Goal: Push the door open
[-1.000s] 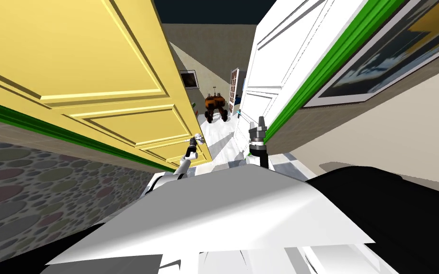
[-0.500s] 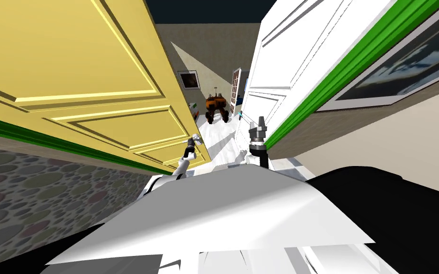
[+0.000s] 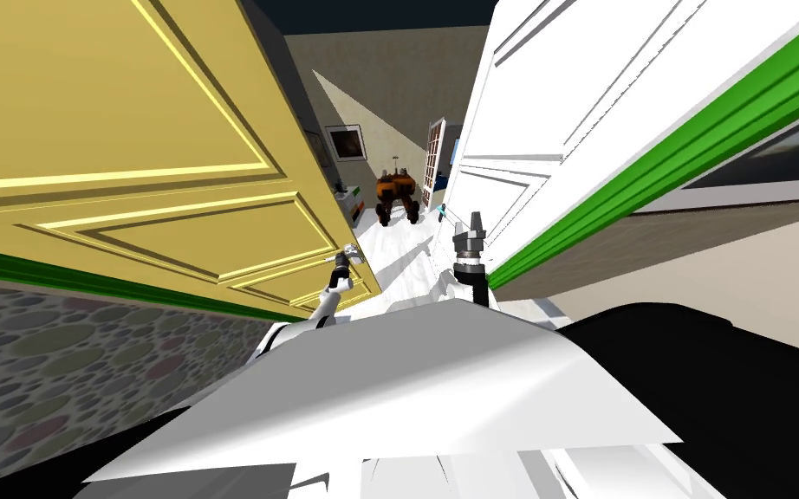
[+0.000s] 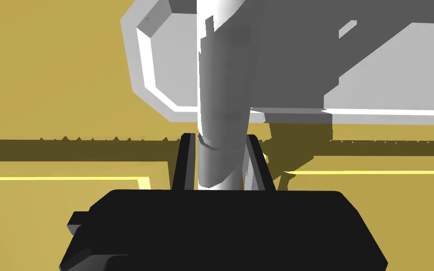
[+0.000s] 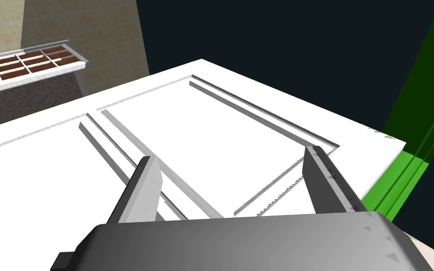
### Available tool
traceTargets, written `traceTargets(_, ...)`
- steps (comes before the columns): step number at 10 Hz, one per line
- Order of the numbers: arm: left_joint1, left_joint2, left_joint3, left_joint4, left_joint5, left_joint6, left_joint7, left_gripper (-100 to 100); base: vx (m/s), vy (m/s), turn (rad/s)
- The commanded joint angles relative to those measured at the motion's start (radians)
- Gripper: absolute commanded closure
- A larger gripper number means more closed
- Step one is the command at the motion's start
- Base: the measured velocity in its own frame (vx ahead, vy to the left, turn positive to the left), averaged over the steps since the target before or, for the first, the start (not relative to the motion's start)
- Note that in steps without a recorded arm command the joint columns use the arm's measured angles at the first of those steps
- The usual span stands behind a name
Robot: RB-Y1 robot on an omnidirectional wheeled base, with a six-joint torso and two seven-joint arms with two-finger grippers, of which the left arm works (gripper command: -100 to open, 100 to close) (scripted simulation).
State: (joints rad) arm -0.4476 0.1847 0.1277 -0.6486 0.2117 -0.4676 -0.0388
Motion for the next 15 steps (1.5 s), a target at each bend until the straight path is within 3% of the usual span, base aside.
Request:
traceTargets(1,0.008,0.019,0.027,-0.002,0.008,0.003,-0.007,100,0.144,-0.085,0.067)
traceTargets(8,0.013,0.048,0.089,0.011,0.027,0.0,-0.025,100,0.138,-0.096,0.065)
traceTargets(15,0.016,0.066,0.13,0.019,0.039,-0.002,-0.037,100,0.142,-0.067,0.045)
